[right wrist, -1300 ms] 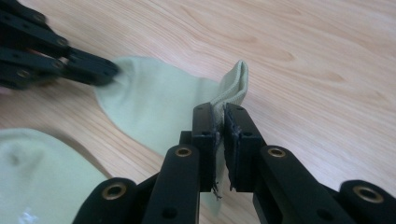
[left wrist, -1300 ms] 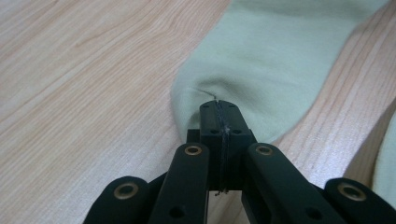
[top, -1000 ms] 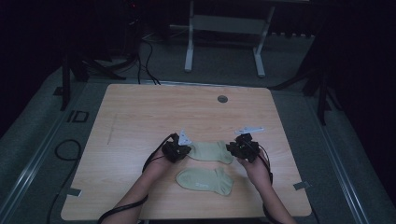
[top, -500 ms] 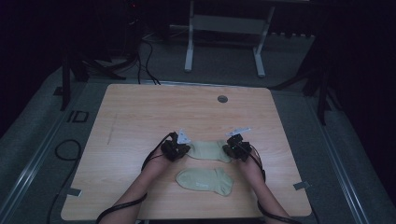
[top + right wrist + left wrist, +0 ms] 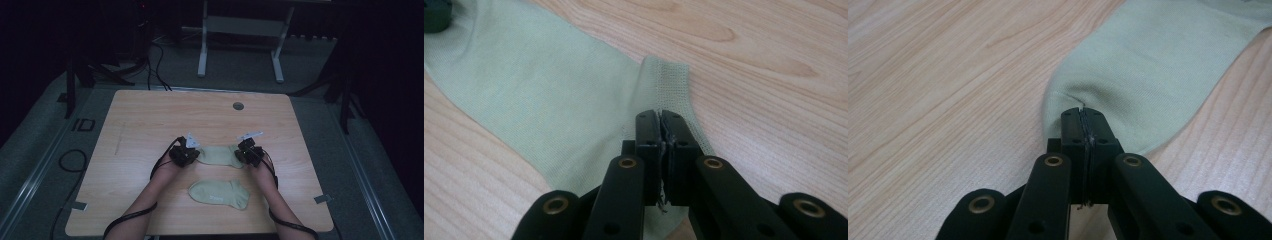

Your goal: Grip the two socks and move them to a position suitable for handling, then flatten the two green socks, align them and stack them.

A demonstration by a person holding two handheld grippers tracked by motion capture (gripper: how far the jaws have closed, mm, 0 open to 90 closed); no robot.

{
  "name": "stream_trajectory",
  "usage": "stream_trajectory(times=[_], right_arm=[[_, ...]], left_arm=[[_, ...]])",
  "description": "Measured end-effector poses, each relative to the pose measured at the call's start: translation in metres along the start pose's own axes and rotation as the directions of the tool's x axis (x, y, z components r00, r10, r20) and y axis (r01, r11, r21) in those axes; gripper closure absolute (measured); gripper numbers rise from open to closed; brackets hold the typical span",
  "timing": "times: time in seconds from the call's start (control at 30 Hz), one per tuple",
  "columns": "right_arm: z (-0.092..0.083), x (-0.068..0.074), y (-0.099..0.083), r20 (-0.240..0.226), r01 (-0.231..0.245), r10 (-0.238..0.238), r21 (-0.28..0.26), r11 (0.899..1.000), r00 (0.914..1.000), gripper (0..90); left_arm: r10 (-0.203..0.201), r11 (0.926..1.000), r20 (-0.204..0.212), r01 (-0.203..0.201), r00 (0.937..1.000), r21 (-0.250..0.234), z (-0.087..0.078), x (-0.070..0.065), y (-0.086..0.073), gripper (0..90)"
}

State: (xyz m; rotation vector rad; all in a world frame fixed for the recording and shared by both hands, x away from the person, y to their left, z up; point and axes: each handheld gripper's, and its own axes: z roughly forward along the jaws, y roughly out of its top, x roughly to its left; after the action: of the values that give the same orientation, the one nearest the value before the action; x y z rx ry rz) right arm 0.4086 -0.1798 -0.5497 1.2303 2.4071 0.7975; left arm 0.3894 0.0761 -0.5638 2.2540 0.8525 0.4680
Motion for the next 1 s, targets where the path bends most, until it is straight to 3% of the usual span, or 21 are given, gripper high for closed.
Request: stream_trajectory(times=[0.2, 0.27, 0.37, 0.43, 0.63, 0.77, 0.8, 1.0], right_arm=[[-0.001, 0.003, 0.002, -0.035, -0.006, 0.006, -0.003, 1.000, 0.9994, 78.5], [-0.005, 0.004, 0.003, -0.048, -0.001, 0.001, -0.014, 1.000, 0.9988, 71.3], [-0.011, 0.003, 0.005, -0.096, -0.015, 0.011, -0.036, 0.999, 0.9953, 53.0], [-0.016, 0.002, 0.006, -0.109, -0.008, 0.004, -0.043, 0.999, 0.9940, 45.7], [-0.036, 0.003, 0.004, -0.164, -0.040, 0.030, -0.058, 0.998, 0.9859, 37.3], [-0.044, 0.008, 0.000, -0.173, -0.011, 0.002, -0.055, 0.998, 0.9849, 33.6], [-0.048, 0.010, -0.002, -0.180, -0.002, -0.008, -0.059, 0.998, 0.9837, 33.6], [-0.069, 0.014, -0.024, -0.175, 0.020, -0.033, -0.073, 0.997, 0.9840, 33.7]], left_arm=[[-0.004, 0.9999, -0.006, 0.005, 1.0000, 0.013, -0.001, 0.000, 0.001, 84.7], [-0.052, 0.9986, 0.036, 0.052, 0.9980, 0.013, -0.003, 0.002, 0.003, 69.8], [-0.041, 0.9991, 0.032, 0.040, 0.9987, 0.011, -0.009, -0.003, 0.004, 56.1], [-0.022, 0.9997, 0.027, 0.022, 0.9994, 0.007, -0.018, -0.009, 0.006, 52.8], [-0.038, 0.9992, 0.038, 0.039, 0.9985, -0.005, -0.038, -0.017, 0.004, 50.8], [-0.049, 0.9987, 0.066, 0.050, 0.9966, -0.014, -0.052, -0.023, 0.000, 47.6], [-0.057, 0.9978, 0.095, 0.060, 0.9939, -0.029, -0.063, -0.029, -0.003, 47.6], [-0.030, 0.9989, 0.137, 0.035, 0.9902, -0.033, -0.083, -0.049, -0.011, 45.5]])
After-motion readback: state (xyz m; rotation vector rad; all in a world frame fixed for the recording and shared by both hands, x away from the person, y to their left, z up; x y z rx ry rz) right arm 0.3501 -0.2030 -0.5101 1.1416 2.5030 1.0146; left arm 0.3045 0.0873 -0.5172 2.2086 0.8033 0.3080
